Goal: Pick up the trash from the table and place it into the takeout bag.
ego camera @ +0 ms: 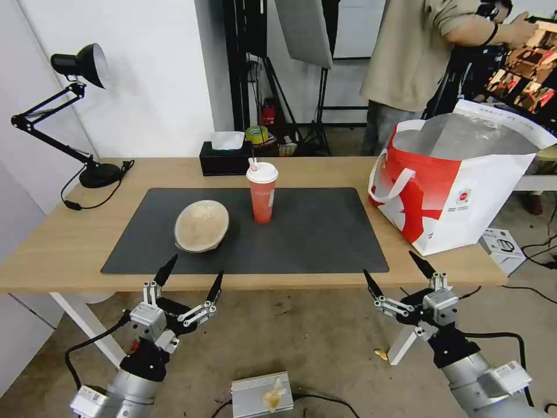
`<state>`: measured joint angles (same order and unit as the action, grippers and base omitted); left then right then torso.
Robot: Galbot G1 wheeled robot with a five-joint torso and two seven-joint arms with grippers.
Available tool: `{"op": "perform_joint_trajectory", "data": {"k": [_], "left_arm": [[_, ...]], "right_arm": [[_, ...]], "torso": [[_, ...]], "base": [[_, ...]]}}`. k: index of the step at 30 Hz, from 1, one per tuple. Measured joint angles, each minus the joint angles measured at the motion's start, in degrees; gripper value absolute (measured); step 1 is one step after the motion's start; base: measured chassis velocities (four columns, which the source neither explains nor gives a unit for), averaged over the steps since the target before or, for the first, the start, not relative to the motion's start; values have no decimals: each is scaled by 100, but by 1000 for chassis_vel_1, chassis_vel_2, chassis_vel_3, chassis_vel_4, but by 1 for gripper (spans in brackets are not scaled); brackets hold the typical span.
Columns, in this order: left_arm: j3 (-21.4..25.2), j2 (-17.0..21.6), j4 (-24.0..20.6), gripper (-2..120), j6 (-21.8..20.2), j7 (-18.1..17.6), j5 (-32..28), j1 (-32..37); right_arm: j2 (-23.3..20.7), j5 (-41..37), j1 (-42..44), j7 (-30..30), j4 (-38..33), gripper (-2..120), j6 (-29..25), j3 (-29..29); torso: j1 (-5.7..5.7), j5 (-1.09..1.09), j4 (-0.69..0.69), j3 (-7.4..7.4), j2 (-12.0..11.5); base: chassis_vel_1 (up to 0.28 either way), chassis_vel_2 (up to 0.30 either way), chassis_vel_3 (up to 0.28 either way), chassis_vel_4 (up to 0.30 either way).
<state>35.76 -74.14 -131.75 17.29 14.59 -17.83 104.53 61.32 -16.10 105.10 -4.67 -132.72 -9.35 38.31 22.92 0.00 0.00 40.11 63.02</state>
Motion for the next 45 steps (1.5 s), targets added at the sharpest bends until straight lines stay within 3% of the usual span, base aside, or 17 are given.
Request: {"op": "perform_joint_trajectory", "data": {"k": [15,28,36,45], "left_arm": [[-66,12,135,100,-8,1,6,-55],[-10,-29,181,100,-8,60,8,-33],[87,-125,183,100,8,80,45,69],[227,-292,144,100,37,133,137,215]], "right_arm": [[-106,-22,-90,-38,133,100,-24,-24],[-648,-380,-619,-48,346,100,155,-240],[-1059,-643,-1490,34,686,100,430,-845],[-1340,-1041,-2987,190,1333,100,777,-2073]], "torso": [[0,0,0,0,0],[0,0,0,0,0],[0,0,0,0,0],[0,0,-1,1,0]], "base": [[0,0,0,0],[0,0,0,0],[0,0,0,0],[0,0,0,0]]}}
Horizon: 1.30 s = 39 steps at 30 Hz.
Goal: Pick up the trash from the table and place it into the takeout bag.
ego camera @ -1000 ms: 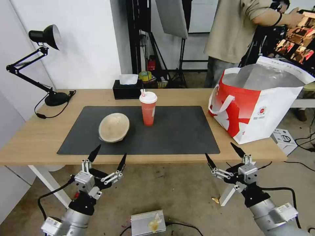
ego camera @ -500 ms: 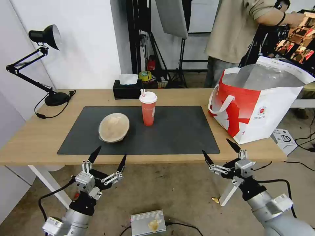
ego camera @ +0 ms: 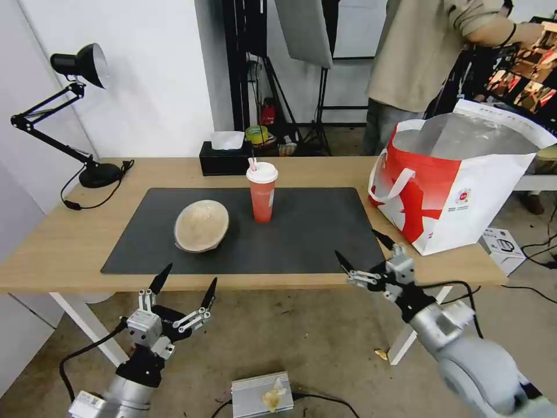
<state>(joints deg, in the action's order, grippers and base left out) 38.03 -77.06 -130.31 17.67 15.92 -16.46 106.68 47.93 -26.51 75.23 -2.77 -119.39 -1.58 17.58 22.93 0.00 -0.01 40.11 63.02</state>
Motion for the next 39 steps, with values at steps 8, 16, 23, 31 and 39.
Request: {"op": "perform_joint_trajectory", "data": {"k": [8,16,23,31,39], "left_arm": [[41,-170,-82,100,18,37,129,94],[62,-361,-105,100,144,92,265,219],[163,-470,-108,100,170,104,297,260],[225,-536,-82,100,171,116,297,259],[249,-613,-14,100,171,123,306,231]], "right_arm": [[-91,-356,-1152,146,569,100,175,-914],[40,-697,-2176,330,1088,100,295,-1806],[334,-854,-2974,426,1764,100,321,-2567],[558,-867,-3342,426,2262,100,299,-2919],[899,-928,-3800,420,2774,100,251,-3201]], "torso": [[0,0,0,0,0],[0,0,0,0,0],[0,1,0,0,0],[0,1,1,0,0],[-1,1,1,-1,1]], "base": [[0,0,0,0],[0,0,0,0],[0,0,0,0],[0,0,0,0],[0,0,0,0]]}}
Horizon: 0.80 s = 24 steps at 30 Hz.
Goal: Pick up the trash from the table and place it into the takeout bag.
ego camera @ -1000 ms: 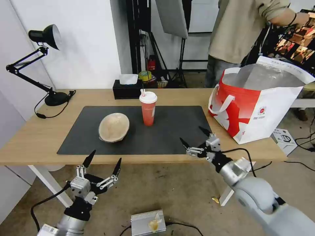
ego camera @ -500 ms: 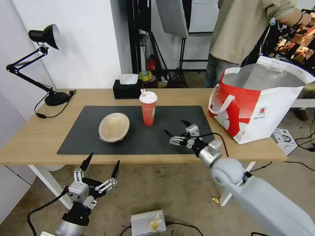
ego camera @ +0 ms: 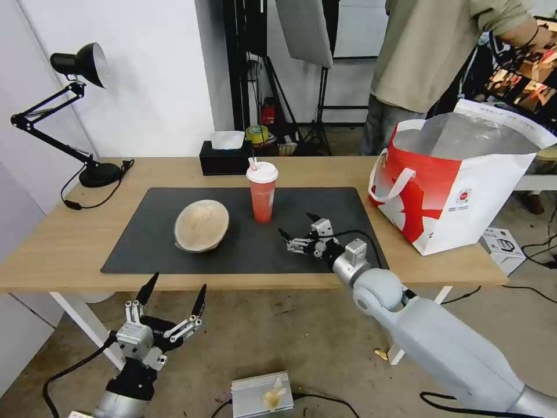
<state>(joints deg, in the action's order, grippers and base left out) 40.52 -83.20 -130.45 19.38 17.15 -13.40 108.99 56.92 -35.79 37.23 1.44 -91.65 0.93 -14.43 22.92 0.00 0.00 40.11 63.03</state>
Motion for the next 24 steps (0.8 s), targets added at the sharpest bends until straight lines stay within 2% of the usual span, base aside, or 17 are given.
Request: {"op": "perform_joint_trajectory", "data": {"k": [10,24], "left_arm": [[94,-57,101,100,4,18,-5,-23],[160,-54,301,100,5,23,-54,-135]], "right_arm": [[494,-1,-416,-32,555,100,-55,-179],[836,-31,-794,-59,1068,100,-88,-353]], "torso": [[0,0,-1,0,0],[0,1,0,0,0]], "base": [[0,0,0,0],[0,0,0,0]]}}
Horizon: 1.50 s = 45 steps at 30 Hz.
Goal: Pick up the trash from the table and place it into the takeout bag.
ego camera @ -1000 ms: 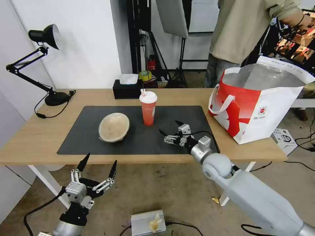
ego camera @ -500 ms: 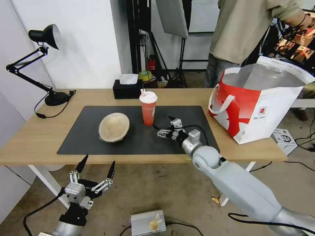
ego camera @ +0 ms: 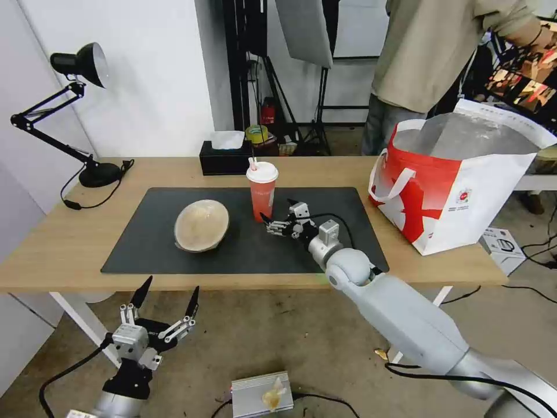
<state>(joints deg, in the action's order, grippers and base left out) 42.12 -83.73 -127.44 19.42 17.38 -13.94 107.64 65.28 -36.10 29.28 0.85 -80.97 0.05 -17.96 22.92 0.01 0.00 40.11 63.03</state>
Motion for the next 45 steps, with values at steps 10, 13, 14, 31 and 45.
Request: {"op": "perform_joint_trajectory", "data": {"k": [10,13,14,31,45], "left_arm": [[20,35,123,100,1,21,-113,-88],[25,55,149,100,0,23,-127,-106],[27,63,161,100,1,23,-132,-114],[102,86,263,100,-2,61,-237,-162],[103,61,294,100,-5,79,-239,-174]], "right_arm": [[147,-123,-204,43,288,100,78,-114],[200,-123,-264,41,378,100,78,-141],[230,-122,-290,40,425,100,78,-148],[633,2,-476,25,1061,100,-36,-130],[797,83,-503,-49,1343,100,-110,-59]], "torso": [[0,0,0,0,0],[0,0,0,0,0],[0,-1,0,0,0],[0,-1,0,-1,0],[0,0,0,0,0]], "base": [[0,0,0,0],[0,0,0,0],[0,0,0,0],[0,0,0,0],[0,0,0,0]]}}
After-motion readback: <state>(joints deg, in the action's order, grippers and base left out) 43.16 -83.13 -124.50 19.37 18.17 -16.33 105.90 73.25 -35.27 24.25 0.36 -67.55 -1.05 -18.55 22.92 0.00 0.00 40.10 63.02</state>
